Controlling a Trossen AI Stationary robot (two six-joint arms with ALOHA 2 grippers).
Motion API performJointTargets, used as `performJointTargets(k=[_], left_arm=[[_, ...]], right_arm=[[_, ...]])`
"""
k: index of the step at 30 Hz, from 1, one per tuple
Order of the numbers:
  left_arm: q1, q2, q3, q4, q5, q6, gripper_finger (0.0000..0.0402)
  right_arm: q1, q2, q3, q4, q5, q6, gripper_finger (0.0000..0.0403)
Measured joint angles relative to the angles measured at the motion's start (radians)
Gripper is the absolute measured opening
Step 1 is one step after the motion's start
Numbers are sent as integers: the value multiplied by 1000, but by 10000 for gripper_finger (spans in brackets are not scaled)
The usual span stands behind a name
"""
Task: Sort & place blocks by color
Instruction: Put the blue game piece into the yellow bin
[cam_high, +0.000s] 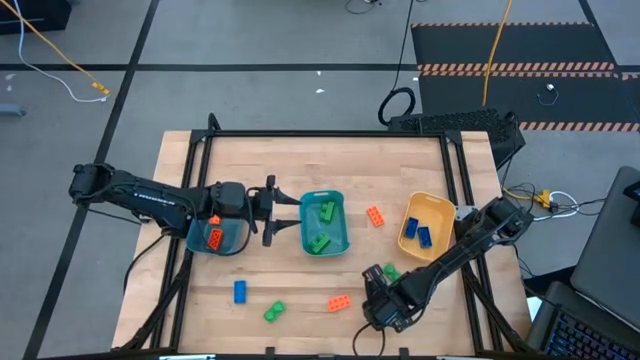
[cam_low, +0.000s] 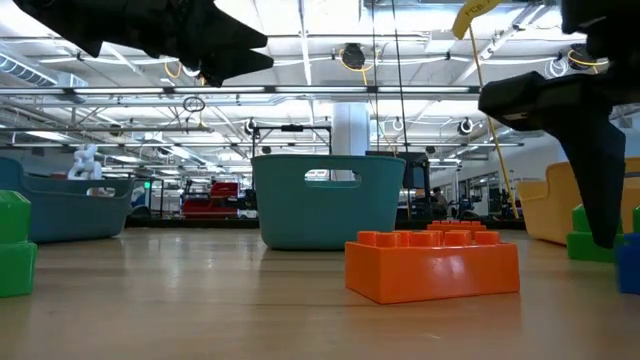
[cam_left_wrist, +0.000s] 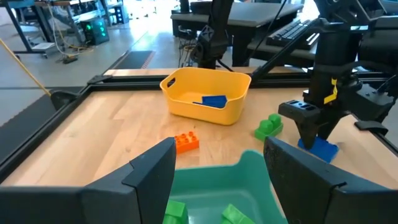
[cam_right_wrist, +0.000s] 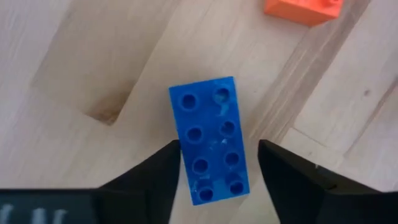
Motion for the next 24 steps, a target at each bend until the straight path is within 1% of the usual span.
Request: performJointTargets(k=[3, 5, 8, 11, 16, 19, 21, 24], left_arm=[[0, 0, 0, -2, 0, 0, 244], [0, 0, 0, -8, 0, 4, 244], [0, 0, 0, -10, 0, 17, 244], [0, 0, 0, -10, 0, 21, 244], [0, 0, 0, -10, 0, 22, 244], [0, 0, 0, -9, 0, 22, 244], [0, 0, 0, -9, 0, 22, 244], [0, 0, 0, -9, 0, 25, 244]], right_arm=[[-13, 11, 0, 15, 7, 20, 154], [-20, 15, 2, 24, -13, 25, 123], [-33, 27, 4, 36, -63, 19, 120], [-41, 27, 4, 35, -73, 34, 120], [-56, -26, 6, -8, 9, 53, 120], [-73, -102, 26, -96, 84, 78, 120], [-85, -148, 26, -185, 146, 190, 120], [-119, -210, 23, -353, 233, 433, 120]])
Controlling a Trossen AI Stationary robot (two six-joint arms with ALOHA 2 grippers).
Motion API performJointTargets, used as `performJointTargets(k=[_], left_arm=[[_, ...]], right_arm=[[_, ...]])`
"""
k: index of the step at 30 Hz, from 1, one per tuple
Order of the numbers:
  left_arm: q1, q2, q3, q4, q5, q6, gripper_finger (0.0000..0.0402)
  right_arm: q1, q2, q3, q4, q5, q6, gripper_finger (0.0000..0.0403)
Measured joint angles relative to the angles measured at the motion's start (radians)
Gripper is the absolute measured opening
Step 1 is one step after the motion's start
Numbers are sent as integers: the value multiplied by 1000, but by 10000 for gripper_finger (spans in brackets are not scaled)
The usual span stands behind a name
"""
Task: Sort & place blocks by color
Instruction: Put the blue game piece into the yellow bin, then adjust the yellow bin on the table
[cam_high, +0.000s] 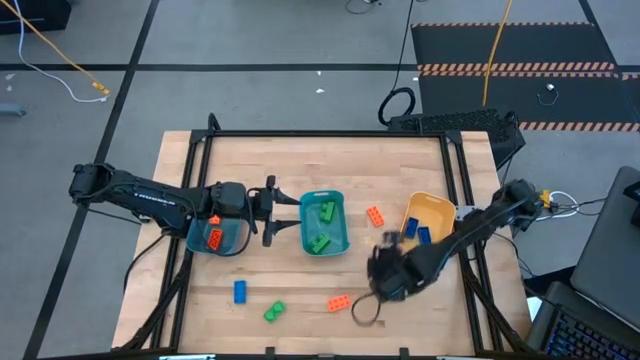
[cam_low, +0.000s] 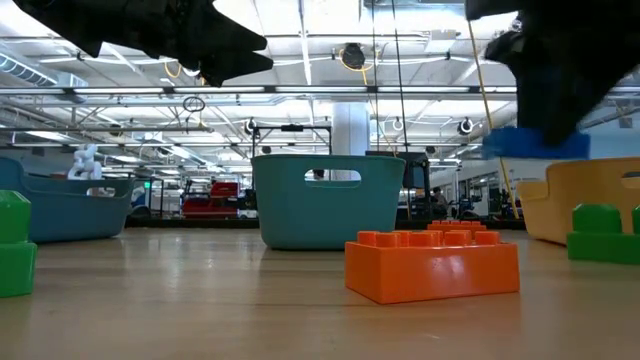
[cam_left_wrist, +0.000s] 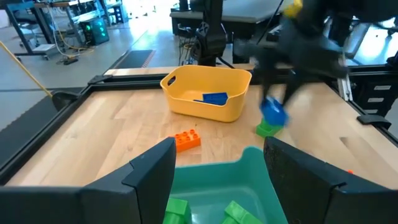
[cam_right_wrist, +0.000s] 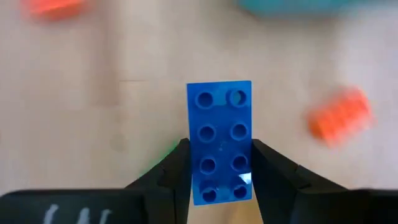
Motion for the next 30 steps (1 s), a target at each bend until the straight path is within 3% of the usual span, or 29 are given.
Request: performJointTargets(k=[5, 10, 18, 23, 30], left_arm=[[0, 0, 0, 0, 0, 1, 244], [0, 0, 0, 0, 0, 1, 244], [0, 0, 0, 0, 0, 0, 244], [0, 0, 0, 0, 0, -5, 244], [0, 0, 0, 0, 0, -4, 244]], right_arm=[[-66, -82, 0, -246, 21, 283, 120], [-93, -144, -1, -406, 10, 457, 120], [-123, -227, -158, -436, -205, 720, 120], [-123, -277, -272, -405, -220, 798, 197], [-124, -333, -358, -336, -211, 755, 309]])
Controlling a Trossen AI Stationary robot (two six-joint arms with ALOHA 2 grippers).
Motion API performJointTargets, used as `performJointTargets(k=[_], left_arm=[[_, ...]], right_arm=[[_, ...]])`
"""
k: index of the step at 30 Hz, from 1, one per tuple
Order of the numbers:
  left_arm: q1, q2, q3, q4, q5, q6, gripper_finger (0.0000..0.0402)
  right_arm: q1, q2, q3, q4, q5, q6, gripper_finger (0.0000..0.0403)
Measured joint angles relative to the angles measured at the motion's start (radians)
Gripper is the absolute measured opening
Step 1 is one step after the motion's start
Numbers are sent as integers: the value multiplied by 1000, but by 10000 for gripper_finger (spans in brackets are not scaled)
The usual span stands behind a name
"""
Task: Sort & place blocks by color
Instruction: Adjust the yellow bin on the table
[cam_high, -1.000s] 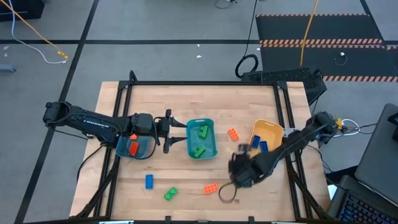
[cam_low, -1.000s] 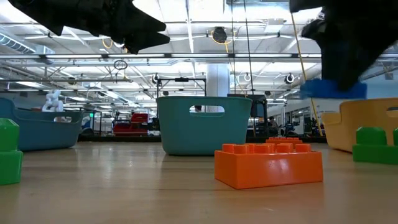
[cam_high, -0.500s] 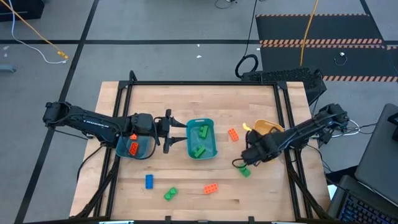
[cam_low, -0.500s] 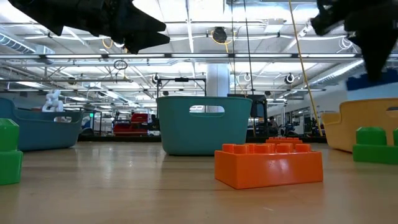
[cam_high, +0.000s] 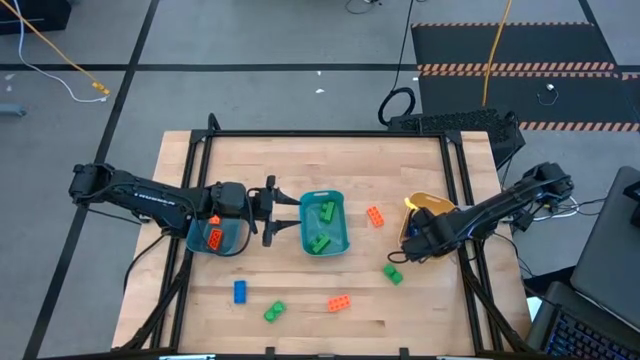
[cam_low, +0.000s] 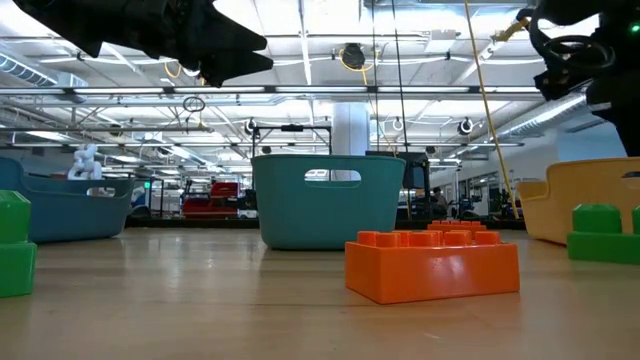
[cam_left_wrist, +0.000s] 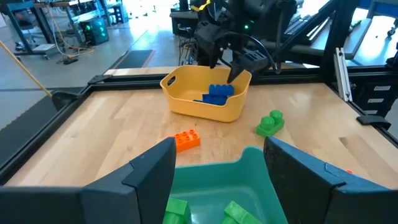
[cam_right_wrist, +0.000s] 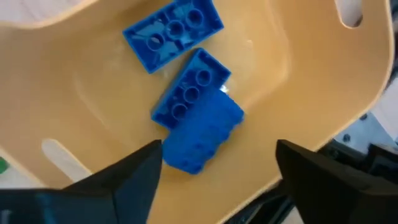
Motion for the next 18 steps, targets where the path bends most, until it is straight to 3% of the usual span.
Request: performJointTargets(k=[8, 13, 18], left_arm=[[0, 0, 0, 1, 0, 5, 244], [0, 0, 0, 2, 0, 5, 244], [0, 0, 0, 2, 0, 6, 244]], right_arm=[[-63, -5, 16, 63, 23, -112, 321], [-128, -5, 45, 211, 152, -241, 306], [-189, 9, 45, 414, 180, -421, 299]])
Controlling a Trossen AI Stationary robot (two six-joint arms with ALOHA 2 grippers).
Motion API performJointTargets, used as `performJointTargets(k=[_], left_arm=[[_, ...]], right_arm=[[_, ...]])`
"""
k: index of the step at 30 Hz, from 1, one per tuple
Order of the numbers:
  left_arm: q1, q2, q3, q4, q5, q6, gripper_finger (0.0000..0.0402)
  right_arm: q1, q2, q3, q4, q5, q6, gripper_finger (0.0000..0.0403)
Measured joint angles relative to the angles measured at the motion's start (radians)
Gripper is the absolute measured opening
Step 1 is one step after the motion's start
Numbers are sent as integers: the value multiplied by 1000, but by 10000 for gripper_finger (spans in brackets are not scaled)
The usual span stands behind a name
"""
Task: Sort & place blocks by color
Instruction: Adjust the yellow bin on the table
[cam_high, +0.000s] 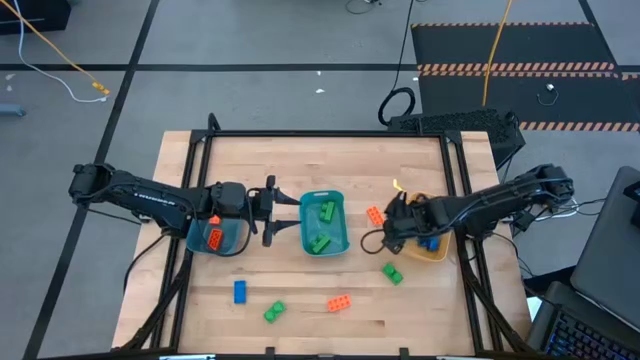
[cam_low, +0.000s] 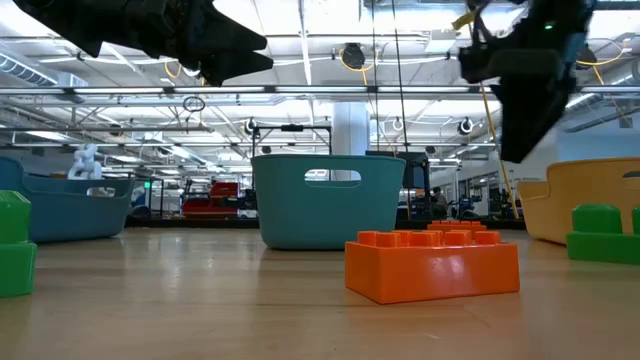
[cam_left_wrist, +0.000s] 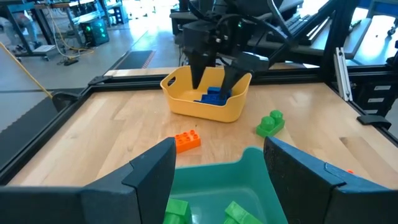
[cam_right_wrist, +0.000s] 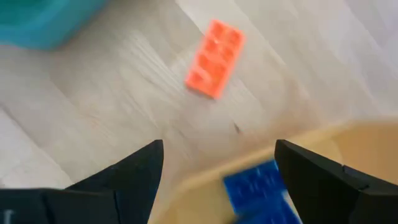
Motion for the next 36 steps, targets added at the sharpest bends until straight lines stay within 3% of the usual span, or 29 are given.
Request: performJointTargets(k=[4, 9, 15, 25, 36], left_arm=[[1, 0, 0, -5, 0, 1, 244], [1, 0, 0, -8, 0, -9, 244], [1, 0, 0, -39, 0, -24, 244], [2, 0, 0, -52, -1, -26, 244], [2, 0, 0, -52, -54, -27, 244]], right_arm=[[-19, 49, 0, 110, -29, -135, 298], [-25, 147, 0, 32, -100, -172, 298], [-13, 201, 0, -125, -173, -110, 298], [74, 196, -2, -153, -211, -59, 298], [73, 196, 12, -179, -159, 13, 298]])
